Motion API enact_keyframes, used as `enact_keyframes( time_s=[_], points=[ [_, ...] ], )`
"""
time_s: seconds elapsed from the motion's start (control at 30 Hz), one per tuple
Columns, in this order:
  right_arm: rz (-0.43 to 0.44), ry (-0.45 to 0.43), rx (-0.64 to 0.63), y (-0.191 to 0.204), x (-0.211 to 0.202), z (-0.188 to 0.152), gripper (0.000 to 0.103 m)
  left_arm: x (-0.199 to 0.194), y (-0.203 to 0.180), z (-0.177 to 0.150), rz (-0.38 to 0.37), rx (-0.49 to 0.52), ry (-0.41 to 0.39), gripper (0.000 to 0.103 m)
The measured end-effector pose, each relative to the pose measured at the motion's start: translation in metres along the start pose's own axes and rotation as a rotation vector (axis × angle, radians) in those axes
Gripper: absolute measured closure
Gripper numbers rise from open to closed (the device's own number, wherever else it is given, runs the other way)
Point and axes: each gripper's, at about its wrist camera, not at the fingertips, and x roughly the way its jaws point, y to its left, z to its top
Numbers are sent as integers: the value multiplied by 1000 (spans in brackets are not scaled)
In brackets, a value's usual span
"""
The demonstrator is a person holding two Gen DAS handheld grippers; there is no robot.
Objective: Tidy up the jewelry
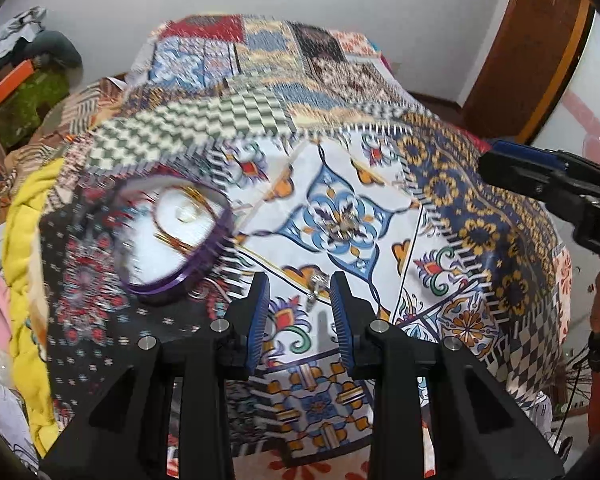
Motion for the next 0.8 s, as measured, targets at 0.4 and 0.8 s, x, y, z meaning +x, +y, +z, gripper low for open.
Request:
enact_keyframes(
  time_s=[0.4, 0.8],
  points=[
    [18, 80, 50, -21, 22, -20, 61, 47, -8, -8, -14, 14, 99, 73],
    [80, 140, 13, 0, 62, -6, 61, 56, -9, 0, -8, 33, 50, 89]
  ],
)
